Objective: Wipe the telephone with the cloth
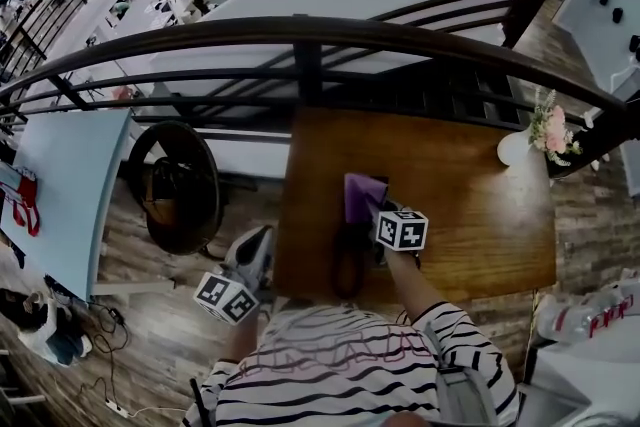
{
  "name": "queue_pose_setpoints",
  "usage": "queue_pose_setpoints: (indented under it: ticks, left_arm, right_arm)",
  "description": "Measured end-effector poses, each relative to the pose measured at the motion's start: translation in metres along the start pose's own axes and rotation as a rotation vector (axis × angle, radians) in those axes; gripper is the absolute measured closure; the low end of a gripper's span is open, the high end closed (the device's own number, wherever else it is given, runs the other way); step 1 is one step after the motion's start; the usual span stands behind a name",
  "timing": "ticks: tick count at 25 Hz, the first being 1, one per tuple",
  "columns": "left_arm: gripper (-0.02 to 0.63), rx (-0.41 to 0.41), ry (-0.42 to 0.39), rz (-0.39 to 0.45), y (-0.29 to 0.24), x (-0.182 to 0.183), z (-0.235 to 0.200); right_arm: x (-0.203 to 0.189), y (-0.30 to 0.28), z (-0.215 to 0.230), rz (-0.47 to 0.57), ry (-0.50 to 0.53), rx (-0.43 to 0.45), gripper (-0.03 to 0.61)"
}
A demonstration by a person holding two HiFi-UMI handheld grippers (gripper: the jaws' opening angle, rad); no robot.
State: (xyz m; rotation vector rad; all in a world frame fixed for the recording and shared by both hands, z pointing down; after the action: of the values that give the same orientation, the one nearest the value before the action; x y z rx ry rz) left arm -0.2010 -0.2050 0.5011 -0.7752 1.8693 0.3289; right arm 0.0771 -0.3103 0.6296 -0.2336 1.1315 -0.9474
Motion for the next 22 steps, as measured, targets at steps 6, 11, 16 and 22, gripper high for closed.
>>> queue_pose_setpoints:
  ticks: [6, 11, 16, 22]
  left_arm:
    - [0.612, -0.035, -0.005, -0.011, -0.009, -0.002, 0.008]
    - [0.612, -0.046, 0.004, -0.005, -0.011, -0.005, 0.013]
    - [0.612, -0.052, 0.003, -0.004, -0.012, -0.007, 0.016]
    - [0.612, -0.044, -0.001, 0.007, -0.009, -0.006, 0.018]
  right_arm:
    - [-0.004, 0.027, 0.036, 0.027, -0.051, -0.083, 0.545]
    - [-0.008, 0.047, 0.06, 0.043, -0.079, -0.138, 0.545]
    - [-0.01, 0.059, 0.058, 0.062, -0.096, -0.131, 0.545]
    - [-0.012, 0.071, 0.001, 0.137, -0.085, 0.051, 0.545]
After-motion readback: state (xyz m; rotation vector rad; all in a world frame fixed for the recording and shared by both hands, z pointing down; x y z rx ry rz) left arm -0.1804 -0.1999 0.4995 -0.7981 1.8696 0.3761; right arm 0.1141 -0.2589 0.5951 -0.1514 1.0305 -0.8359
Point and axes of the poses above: the fingertips, and each gripper's own axes: y backward along the fingers, z to its right, x out of its top, the point moved 6 cm from there along y, backward along the fingers, and after that the axes turned 7 degrees about -z, right-handed, at the moved point
